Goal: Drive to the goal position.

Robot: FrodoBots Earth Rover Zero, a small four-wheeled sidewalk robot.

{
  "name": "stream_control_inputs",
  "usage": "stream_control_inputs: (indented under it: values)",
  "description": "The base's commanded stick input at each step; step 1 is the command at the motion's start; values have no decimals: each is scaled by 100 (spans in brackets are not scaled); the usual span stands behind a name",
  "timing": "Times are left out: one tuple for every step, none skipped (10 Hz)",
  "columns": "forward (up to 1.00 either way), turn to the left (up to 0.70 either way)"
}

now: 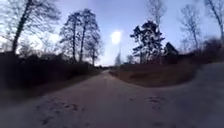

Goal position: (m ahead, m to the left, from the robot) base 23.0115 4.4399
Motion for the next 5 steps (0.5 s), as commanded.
stream_control_inputs:
  values:
    - [100, 0]
    - [100, 12]
    - [100, 25]
    - [100, 38]
    - [100, 17]
